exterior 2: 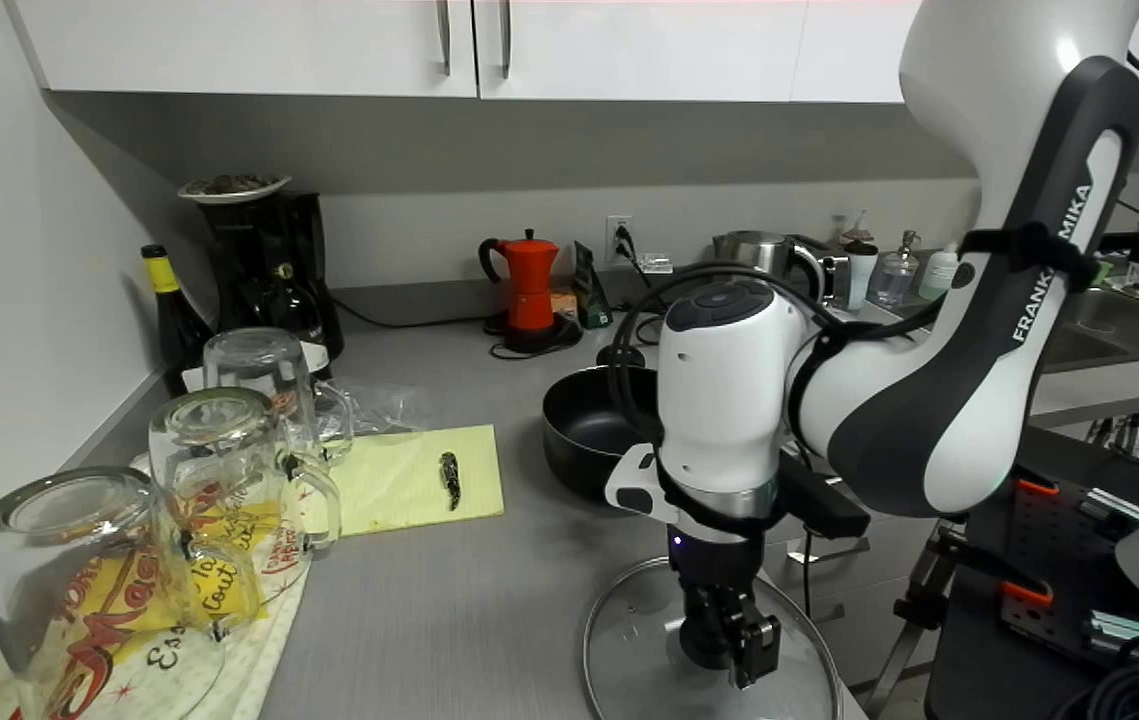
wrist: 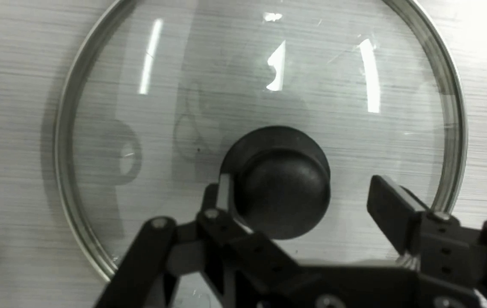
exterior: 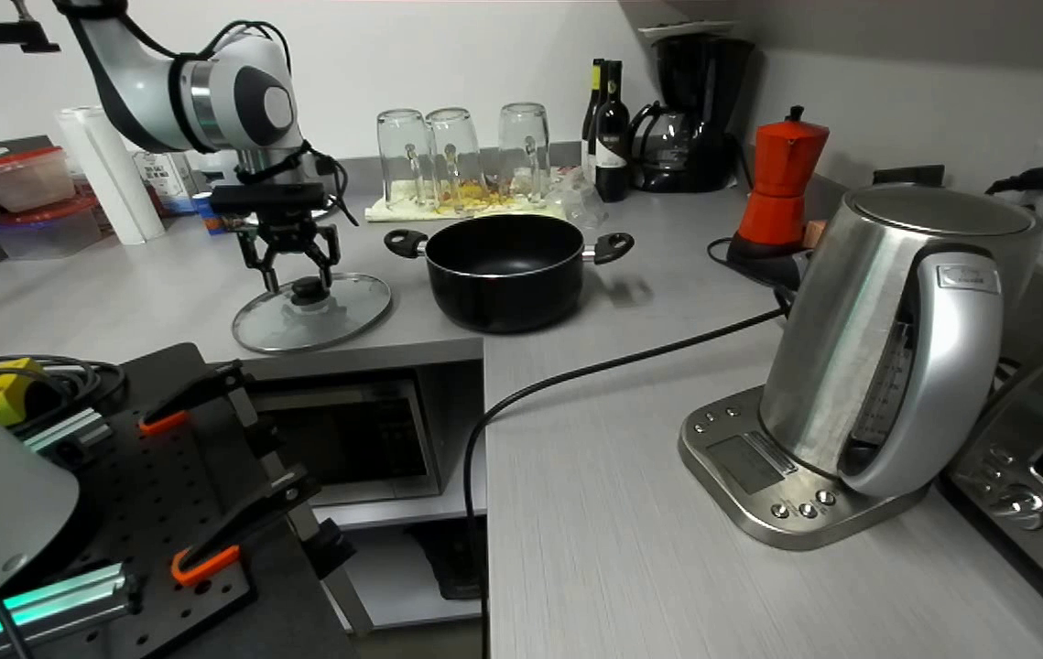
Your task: Pick up the lid and cover the pot
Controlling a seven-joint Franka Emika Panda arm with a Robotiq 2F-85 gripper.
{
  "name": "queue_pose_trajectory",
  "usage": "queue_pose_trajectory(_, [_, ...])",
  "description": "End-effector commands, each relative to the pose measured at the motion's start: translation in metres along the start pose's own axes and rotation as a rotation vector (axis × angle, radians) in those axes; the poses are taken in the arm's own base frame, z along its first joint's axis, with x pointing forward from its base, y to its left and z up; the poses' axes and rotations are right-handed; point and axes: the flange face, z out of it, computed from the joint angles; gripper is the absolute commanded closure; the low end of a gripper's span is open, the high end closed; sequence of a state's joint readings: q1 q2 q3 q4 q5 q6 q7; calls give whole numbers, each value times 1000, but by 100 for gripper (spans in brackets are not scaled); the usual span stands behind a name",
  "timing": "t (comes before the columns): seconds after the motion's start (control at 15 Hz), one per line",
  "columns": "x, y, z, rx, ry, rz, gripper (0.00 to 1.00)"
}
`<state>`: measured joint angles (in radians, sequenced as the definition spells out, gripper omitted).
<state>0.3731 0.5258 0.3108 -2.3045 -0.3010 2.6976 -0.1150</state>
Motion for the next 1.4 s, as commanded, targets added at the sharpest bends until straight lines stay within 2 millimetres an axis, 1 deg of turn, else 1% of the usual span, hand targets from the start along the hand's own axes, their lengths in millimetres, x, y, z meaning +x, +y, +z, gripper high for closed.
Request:
queue_pose_trajectory(0.0, [-5, -1, -6, -17, 20, -4, 49])
queue_pose_trajectory(0.13, [-6, -1, -10, -24, 23, -6, 66])
queue_pose_trajectory(0.2, [-7, -2, -11, -26, 25, -6, 72])
queue_pose_trajectory(0.27, [-8, -3, -12, -28, 25, -8, 75])
queue_pose_trajectory(0.47, [-10, -6, -14, -31, 31, -11, 75])
queue_pose_trajectory(0.6, [-7, -15, -18, -38, 31, -23, 75])
queue_pose_trajectory(0.73, [-2, -30, -25, -48, 29, -47, 75])
queue_pose_trajectory(0.87, [4, -50, -34, -63, 30, -82, 75])
queue_pose_trajectory(1.07, [10, -79, -55, -95, 34, -120, 75])
queue_pose_trajectory(1.2, [12, -90, -70, -116, 33, -122, 75])
queue_pose_trajectory(1.33, [11, -97, -84, -138, 30, -116, 75])
